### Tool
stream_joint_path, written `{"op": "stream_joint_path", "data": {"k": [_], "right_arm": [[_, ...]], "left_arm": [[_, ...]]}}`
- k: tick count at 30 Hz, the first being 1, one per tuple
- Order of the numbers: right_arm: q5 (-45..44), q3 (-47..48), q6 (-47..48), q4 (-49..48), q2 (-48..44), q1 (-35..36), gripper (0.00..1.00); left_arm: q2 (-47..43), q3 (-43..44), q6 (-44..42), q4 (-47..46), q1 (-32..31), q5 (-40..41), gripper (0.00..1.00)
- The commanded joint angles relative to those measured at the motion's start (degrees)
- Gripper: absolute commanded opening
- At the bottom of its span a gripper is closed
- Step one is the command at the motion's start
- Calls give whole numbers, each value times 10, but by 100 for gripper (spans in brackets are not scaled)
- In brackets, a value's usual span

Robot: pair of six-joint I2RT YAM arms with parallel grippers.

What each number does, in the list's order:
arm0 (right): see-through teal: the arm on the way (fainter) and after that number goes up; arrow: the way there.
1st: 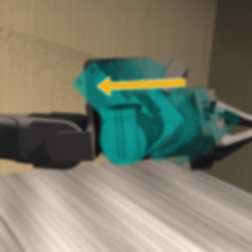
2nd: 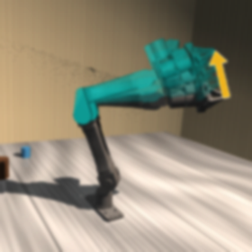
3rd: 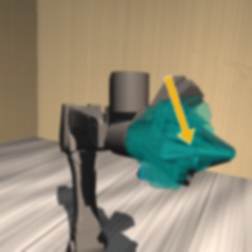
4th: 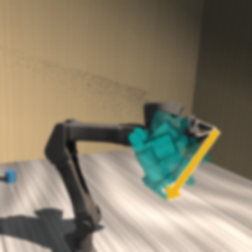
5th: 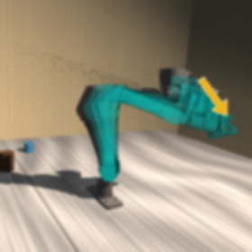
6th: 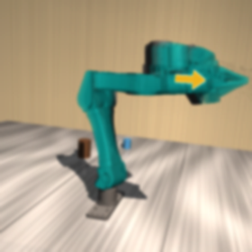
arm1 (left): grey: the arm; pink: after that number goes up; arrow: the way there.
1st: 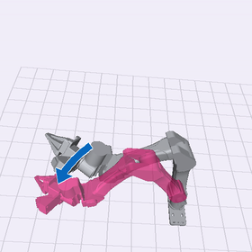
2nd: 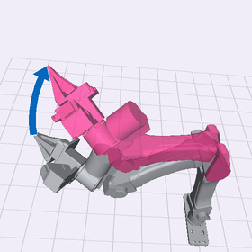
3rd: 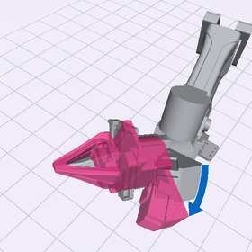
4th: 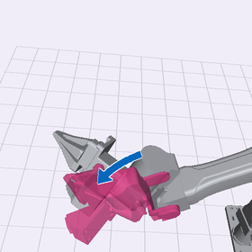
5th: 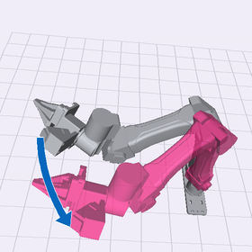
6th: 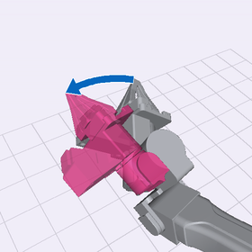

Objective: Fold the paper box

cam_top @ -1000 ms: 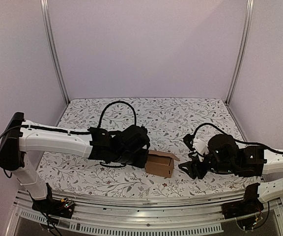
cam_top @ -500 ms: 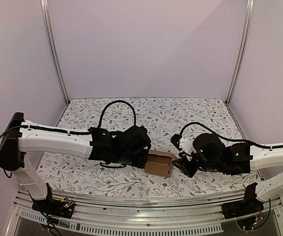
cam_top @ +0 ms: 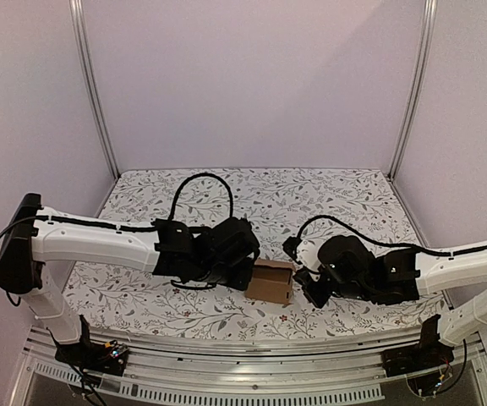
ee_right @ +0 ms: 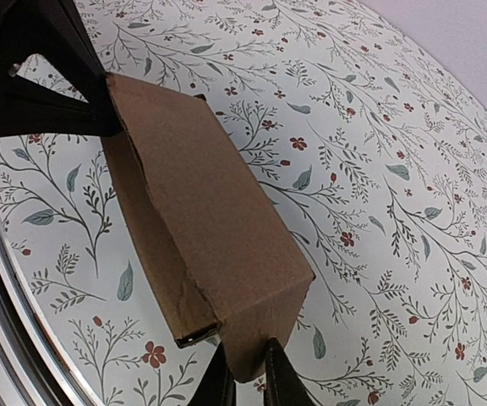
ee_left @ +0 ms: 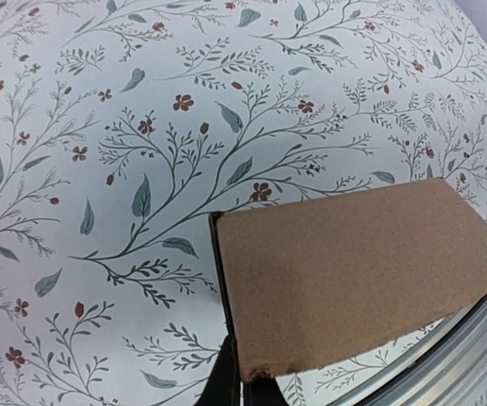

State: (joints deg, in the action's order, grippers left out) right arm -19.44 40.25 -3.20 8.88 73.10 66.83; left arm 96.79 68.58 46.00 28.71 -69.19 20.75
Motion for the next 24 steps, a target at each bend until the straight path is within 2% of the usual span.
{"op": "stream_joint_path", "data": {"k": [1,6,12,18,24], "right_arm": [[-25,19,5,-11,12,9,9],[-41,23,3,-11,13,14,1],[-36,29,-10,0,10,13,0],[-31,24,-17,8,2,13,0],[-24,19,-23,11,2,15,0]], "left_arm": [[12,16,5,12,-9,13,0],[15,19,1,14,-11,13,0],[17,22,-2,21,-15,19,0],[10,19,-10,21,-15,27,20],[4,12,-18,3,-15,25,29]]}}
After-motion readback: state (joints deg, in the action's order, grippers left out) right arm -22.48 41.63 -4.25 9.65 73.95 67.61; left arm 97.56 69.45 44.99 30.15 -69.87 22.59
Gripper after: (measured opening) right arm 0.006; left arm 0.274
